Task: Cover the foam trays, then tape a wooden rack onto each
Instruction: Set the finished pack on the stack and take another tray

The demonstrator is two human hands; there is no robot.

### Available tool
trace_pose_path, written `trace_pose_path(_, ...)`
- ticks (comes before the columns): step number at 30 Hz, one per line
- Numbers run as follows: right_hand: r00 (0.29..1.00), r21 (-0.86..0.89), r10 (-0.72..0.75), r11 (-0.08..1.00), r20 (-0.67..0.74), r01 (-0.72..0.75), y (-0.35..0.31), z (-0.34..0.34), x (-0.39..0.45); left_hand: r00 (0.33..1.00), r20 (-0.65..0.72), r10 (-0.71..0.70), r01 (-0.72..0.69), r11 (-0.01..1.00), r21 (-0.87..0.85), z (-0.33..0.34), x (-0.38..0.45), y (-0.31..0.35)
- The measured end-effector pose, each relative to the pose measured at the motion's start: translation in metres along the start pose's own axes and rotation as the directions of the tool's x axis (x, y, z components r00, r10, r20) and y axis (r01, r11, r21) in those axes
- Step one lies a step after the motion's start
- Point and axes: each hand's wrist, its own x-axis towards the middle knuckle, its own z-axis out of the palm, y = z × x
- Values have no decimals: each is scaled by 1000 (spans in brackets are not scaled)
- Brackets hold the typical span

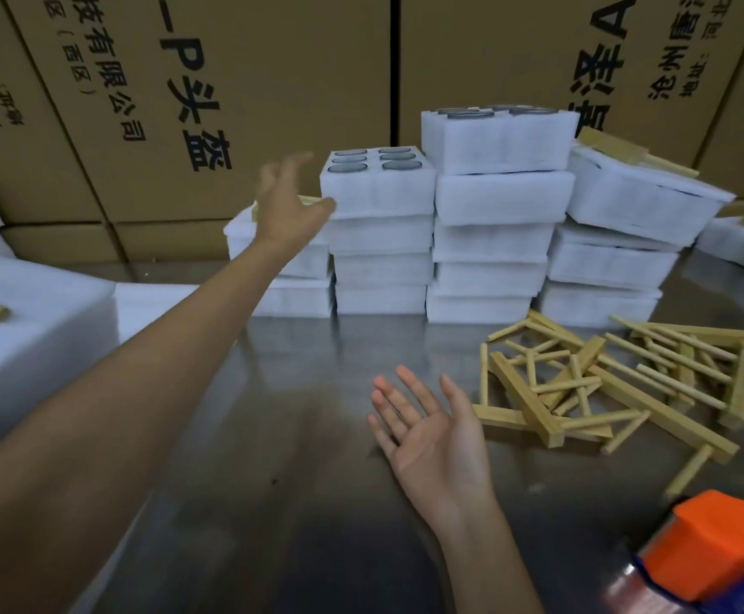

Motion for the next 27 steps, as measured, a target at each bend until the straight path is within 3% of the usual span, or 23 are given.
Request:
trace_pose_path(2,1000,-4,1,1000,-3,-1,0,0,0,980,180,80,-107,983,147,7,6,18)
trace_pose_path(5,1000,-20,-11,1000,-16,10,-1,-1,1,955,296,-27,-62,957,285,20,17,28)
trace_pose_path(8,1000,-28,-12,1000,-16,12,-1,-2,1,973,229,0,-56,970,236,21,20,31)
trace_pose_path(11,1000,-33,-15,999,-23,14,-3,-5,3,996,75,57,-70,980,185,13,11,31)
trace_pose_path(17,999,-74,-49,996,-19,47,-1,-3,2,975,-189,114,-123,992,-33,-13,-56,42)
trace_pose_path(27,983,-156,-172,975,-71,160,-2,10,-19,977,-199,82,-109,986,-128,-51,-199,41)
